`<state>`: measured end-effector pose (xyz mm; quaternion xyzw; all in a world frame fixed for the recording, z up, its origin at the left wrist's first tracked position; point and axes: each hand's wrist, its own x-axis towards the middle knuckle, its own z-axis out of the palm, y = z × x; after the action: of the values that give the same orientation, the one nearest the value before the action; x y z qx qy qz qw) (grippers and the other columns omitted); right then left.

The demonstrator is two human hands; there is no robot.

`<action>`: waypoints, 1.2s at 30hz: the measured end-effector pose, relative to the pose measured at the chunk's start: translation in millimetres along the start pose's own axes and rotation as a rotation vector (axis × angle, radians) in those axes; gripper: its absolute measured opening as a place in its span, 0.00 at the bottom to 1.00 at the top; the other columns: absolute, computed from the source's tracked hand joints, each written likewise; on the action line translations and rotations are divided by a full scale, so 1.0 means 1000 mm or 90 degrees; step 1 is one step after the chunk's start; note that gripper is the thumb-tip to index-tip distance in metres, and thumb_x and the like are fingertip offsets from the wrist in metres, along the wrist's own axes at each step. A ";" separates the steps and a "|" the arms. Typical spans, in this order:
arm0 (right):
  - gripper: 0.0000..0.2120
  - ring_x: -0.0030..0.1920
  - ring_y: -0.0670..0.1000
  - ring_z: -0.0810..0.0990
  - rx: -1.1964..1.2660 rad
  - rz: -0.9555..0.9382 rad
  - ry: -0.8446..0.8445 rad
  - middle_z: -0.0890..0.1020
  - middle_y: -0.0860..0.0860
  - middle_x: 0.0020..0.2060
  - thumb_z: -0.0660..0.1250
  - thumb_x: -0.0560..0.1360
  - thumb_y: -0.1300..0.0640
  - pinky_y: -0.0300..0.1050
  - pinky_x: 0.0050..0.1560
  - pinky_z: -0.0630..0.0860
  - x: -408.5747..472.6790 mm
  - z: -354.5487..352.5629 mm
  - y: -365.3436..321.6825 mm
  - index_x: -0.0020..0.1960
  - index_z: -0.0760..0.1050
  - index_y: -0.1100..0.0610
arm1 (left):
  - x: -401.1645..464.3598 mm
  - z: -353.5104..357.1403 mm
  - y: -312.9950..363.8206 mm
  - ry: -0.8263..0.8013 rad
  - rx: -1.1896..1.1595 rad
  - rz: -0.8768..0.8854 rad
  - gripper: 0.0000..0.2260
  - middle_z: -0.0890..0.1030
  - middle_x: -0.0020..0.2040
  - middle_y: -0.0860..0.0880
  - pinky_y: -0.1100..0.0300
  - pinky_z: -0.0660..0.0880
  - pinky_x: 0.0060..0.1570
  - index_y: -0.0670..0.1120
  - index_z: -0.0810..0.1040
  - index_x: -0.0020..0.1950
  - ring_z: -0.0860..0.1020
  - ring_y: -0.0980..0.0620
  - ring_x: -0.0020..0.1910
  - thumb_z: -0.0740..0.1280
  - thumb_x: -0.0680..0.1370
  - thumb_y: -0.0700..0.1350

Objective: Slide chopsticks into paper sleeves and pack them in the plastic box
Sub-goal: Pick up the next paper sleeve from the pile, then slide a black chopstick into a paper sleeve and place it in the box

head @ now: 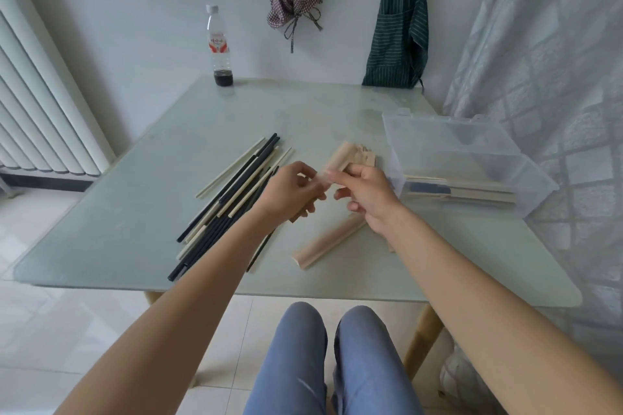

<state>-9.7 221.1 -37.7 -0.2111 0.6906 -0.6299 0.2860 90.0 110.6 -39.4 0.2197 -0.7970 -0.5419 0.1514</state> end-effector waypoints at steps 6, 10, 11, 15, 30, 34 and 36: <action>0.04 0.32 0.46 0.76 0.082 0.039 -0.001 0.81 0.51 0.40 0.69 0.74 0.55 0.33 0.23 0.63 0.006 0.022 -0.003 0.42 0.77 0.53 | -0.003 -0.023 -0.015 0.043 0.125 0.037 0.05 0.78 0.33 0.48 0.71 0.72 0.29 0.42 0.75 0.46 0.75 0.62 0.25 0.70 0.75 0.40; 0.05 0.29 0.44 0.79 0.113 0.037 0.024 0.80 0.50 0.36 0.67 0.76 0.60 0.32 0.22 0.63 0.007 0.036 -0.001 0.41 0.75 0.55 | 0.000 -0.026 -0.025 -0.015 0.180 0.051 0.12 0.78 0.44 0.48 0.63 0.74 0.40 0.43 0.74 0.52 0.78 0.56 0.37 0.72 0.73 0.44; 0.05 0.27 0.43 0.80 0.148 0.037 0.046 0.80 0.51 0.35 0.66 0.76 0.61 0.32 0.21 0.63 0.009 0.036 -0.002 0.41 0.74 0.55 | 0.002 -0.029 -0.029 -0.025 0.233 0.031 0.16 0.77 0.48 0.48 0.60 0.73 0.44 0.42 0.73 0.56 0.78 0.53 0.42 0.73 0.72 0.44; 0.07 0.28 0.46 0.82 0.276 0.055 0.040 0.80 0.53 0.38 0.61 0.78 0.64 0.31 0.23 0.69 0.015 0.027 -0.001 0.42 0.71 0.58 | 0.008 -0.030 -0.043 -0.048 0.535 -0.045 0.15 0.76 0.53 0.44 0.57 0.71 0.49 0.40 0.76 0.54 0.75 0.47 0.52 0.71 0.74 0.49; 0.10 0.32 0.47 0.73 0.149 0.112 -0.047 0.80 0.49 0.28 0.54 0.78 0.61 0.38 0.27 0.64 0.020 0.013 0.005 0.49 0.75 0.56 | 0.014 -0.021 -0.020 0.110 -0.043 -0.120 0.09 0.72 0.32 0.49 0.63 0.64 0.28 0.40 0.74 0.44 0.66 0.53 0.29 0.58 0.81 0.40; 0.13 0.34 0.50 0.77 0.099 0.100 -0.093 0.81 0.52 0.30 0.52 0.77 0.65 0.42 0.35 0.70 0.017 0.008 0.007 0.52 0.75 0.57 | 0.015 -0.017 -0.011 0.086 -0.437 -0.152 0.07 0.69 0.34 0.49 0.67 0.65 0.30 0.41 0.73 0.46 0.67 0.56 0.29 0.57 0.81 0.36; 0.11 0.29 0.51 0.75 0.130 0.108 -0.097 0.80 0.54 0.28 0.53 0.78 0.65 0.42 0.33 0.72 0.016 0.005 0.009 0.55 0.72 0.57 | 0.016 -0.016 -0.009 0.068 -0.589 -0.177 0.07 0.71 0.34 0.49 0.70 0.68 0.29 0.39 0.74 0.48 0.69 0.58 0.28 0.57 0.81 0.36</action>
<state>-17.3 207.9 -48.6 -0.1690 0.6145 -0.6526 0.4098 85.8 86.9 -42.1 0.2612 -0.4270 -0.8424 0.1997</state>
